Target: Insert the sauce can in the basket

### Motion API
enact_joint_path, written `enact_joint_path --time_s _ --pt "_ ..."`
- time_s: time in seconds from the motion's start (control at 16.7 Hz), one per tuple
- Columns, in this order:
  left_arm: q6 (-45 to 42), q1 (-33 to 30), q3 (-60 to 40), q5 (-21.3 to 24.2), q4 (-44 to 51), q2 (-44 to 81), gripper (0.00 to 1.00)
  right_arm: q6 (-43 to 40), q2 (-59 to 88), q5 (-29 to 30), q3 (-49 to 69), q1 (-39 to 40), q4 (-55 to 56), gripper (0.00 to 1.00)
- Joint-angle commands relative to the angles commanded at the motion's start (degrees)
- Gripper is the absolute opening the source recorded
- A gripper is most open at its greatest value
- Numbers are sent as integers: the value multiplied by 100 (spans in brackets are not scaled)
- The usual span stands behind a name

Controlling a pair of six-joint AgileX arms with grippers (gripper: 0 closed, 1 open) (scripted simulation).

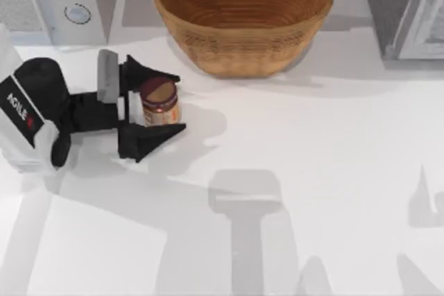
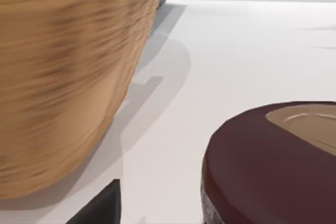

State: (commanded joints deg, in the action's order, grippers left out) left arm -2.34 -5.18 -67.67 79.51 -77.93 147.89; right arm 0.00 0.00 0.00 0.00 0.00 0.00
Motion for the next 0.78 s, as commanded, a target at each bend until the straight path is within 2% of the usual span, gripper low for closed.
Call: enact_joint_path --time_s 0.06,0.78 --pt "0 0 0 0 0 0 100 0 0 0 0 0 0 100" --pt "0 0 0 0 0 0 10 0 0 0 0 0 0 100"
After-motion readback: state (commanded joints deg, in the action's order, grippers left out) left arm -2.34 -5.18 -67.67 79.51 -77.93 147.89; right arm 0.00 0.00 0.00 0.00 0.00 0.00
